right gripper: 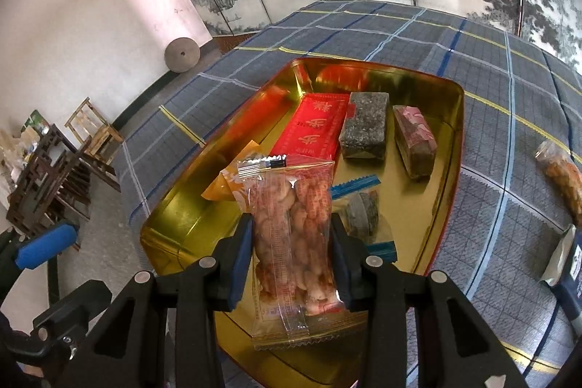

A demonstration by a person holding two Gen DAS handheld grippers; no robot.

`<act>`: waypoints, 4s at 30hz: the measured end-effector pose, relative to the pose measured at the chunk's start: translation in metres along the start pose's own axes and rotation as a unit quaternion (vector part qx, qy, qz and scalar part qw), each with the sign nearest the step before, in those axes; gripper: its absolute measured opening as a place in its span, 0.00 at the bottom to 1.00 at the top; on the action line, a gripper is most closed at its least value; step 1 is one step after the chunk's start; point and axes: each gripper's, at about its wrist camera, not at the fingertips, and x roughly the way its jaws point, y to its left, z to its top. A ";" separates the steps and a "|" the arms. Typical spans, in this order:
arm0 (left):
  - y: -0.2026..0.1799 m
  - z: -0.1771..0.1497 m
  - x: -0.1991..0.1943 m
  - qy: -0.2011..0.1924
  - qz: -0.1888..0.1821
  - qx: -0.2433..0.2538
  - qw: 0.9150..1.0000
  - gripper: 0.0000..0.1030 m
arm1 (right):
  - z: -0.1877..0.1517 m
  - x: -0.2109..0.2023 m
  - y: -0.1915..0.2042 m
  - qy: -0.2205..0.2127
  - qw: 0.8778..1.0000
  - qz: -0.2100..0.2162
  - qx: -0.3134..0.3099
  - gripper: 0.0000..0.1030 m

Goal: Organize snacks
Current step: 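Carry the clear peanut bag over the gold tray with the right gripper and release, then reach the left gripper to the clear twist-snack bag and grasp it, then grasp the yellow-wrapped pastry with the right gripper while the left lifts the twist-snack bag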

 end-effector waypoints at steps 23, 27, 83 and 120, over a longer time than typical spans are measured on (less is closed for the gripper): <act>-0.004 -0.002 0.007 0.013 0.006 0.011 1.000 0.56 | 0.062 0.010 0.053 -0.079 0.996 0.000 0.038 0.38; -0.007 -0.001 0.004 0.011 0.005 0.017 1.000 0.56 | 0.106 0.043 0.087 -0.098 0.993 -0.039 0.058 0.38; -0.313 0.184 0.220 0.274 -0.139 -0.087 0.948 0.65 | 0.190 0.215 0.003 -0.175 0.956 -0.170 0.165 0.49; -0.238 0.108 0.051 0.149 -0.193 0.006 0.970 0.36 | 0.191 0.226 0.010 -0.143 0.954 -0.218 0.150 0.56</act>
